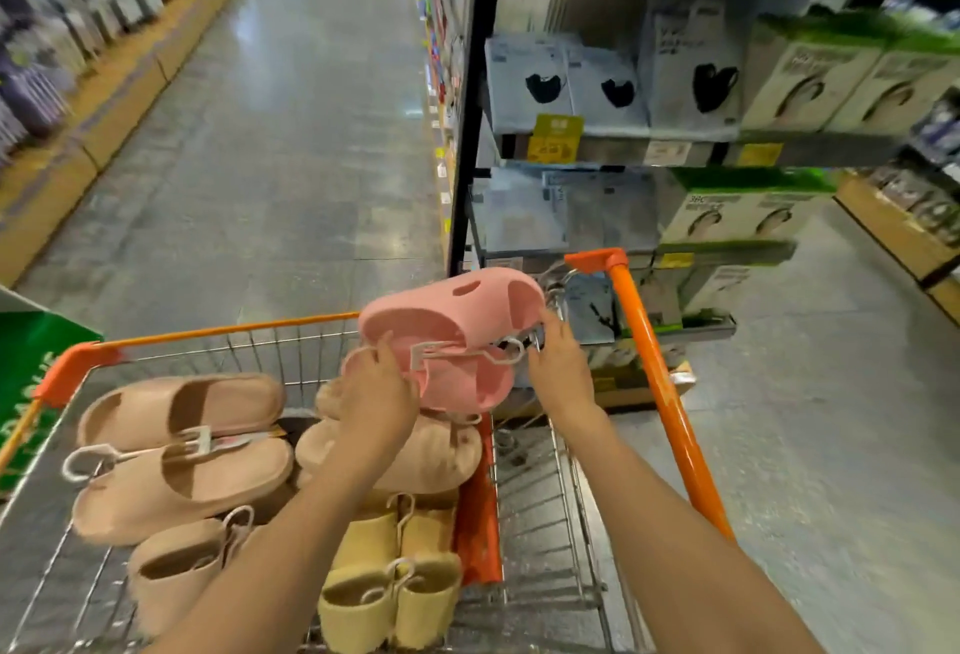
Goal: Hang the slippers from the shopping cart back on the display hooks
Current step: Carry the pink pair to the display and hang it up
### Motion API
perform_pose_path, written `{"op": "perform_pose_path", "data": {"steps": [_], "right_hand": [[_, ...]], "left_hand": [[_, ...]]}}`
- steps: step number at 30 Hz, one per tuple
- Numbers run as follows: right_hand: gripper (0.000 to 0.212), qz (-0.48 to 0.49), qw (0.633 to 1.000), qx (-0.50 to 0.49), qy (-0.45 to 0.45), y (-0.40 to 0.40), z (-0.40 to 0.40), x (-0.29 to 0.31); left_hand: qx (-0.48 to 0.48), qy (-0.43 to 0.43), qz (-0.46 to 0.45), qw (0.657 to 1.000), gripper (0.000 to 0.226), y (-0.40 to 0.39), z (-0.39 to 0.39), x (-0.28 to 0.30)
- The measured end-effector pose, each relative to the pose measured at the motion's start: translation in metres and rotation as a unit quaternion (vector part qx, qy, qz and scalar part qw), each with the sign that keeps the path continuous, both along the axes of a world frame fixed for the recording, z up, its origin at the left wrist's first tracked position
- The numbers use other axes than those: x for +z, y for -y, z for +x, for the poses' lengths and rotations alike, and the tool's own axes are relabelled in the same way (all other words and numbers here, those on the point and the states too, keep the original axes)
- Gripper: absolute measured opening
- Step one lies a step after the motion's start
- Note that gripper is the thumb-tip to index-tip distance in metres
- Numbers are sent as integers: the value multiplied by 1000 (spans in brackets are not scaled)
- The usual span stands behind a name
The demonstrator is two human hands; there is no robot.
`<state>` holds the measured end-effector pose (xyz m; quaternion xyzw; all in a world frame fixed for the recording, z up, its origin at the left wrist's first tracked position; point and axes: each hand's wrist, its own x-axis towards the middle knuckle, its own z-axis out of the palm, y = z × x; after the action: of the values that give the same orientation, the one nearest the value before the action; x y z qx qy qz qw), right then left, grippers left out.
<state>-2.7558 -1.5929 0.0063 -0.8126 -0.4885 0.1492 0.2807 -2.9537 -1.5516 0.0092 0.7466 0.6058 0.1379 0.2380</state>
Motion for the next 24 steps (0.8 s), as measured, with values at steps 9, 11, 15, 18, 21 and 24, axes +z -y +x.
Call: {"op": "perform_pose_path", "data": {"steps": [9,11,15,18,21,24], "right_hand": [[53,-191,973,87,94,-44,6,-33],[46,-196,971,73,115,-51,6,-34],[28,-190,973,67,109,-58,9,-30],[32,-193,975,51,93,-67,11,-32],[47,-189,980,40,53,-69,5,-44],[34,-142,988,42,35,-61,3,-48]], "left_hand": [[-36,51,-125,990,48,-40,67,-31],[-52,66,-116,990,37,-39,74,-35],[-25,101,-96,990,22,-38,84,-44],[48,147,-154,976,25,-40,90,-56],[103,172,-182,963,26,-44,96,-64],[132,160,-188,960,21,-44,99,-60]]}}
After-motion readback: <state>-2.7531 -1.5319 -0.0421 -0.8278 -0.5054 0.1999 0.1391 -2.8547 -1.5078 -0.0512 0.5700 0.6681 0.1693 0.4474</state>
